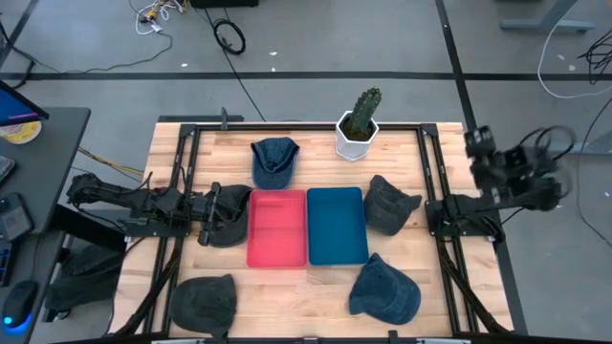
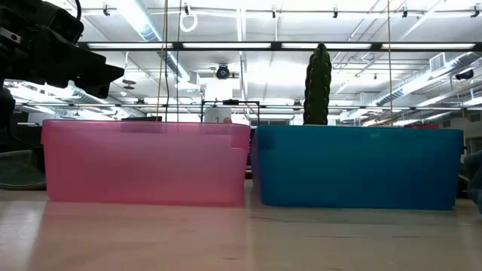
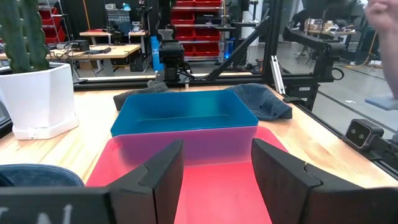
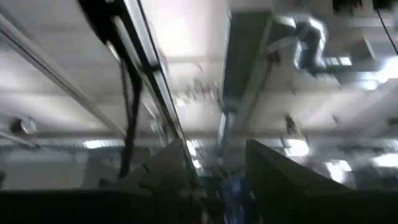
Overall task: Pick & Place hat
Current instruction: Put the top right gray cap into the blue bin
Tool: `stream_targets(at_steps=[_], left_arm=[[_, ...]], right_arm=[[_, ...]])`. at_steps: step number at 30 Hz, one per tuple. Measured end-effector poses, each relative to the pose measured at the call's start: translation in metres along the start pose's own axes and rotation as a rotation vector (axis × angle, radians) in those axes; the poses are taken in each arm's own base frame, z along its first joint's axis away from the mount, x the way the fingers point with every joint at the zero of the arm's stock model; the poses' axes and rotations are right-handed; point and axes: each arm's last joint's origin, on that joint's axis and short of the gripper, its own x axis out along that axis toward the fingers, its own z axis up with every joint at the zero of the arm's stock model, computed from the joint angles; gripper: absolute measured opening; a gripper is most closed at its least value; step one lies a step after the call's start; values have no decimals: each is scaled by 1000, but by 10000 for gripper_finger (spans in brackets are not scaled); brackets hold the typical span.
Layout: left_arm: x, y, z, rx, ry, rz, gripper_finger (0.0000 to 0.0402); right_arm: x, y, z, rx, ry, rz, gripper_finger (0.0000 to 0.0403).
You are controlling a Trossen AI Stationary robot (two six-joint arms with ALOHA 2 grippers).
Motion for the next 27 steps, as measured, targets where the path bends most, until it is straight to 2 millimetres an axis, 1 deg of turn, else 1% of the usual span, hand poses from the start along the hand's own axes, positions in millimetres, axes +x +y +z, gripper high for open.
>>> stream_targets(at_steps=[2, 5, 10, 12, 15, 18, 21, 24, 27], left_arm=[[0, 0, 0, 0, 0, 0, 193], [0, 0, 0, 0, 0, 0, 193], [0, 0, 0, 0, 0, 0, 193], [0, 0, 0, 0, 0, 0, 193], [0, 0, 0, 0, 0, 1, 193], [0, 0, 0, 0, 0, 1, 193], [0, 0, 0, 0, 0, 0, 193], [0, 0, 0, 0, 0, 0, 193], [0, 0, 0, 0, 0, 0, 193]], right_arm=[[8, -3, 21, 48, 101, -64, 178], [18, -6, 57, 82, 139, -131, 178], [34, -9, 116, 72, 149, -139, 178], [40, -9, 137, 56, 175, -138, 178], [50, -11, 162, 40, 239, -149, 178], [63, -13, 177, 45, 352, -219, 178], [76, -14, 186, 41, 485, -268, 178], [89, -15, 189, 42, 609, -311, 178], [103, -15, 188, 83, 695, -369, 178]])
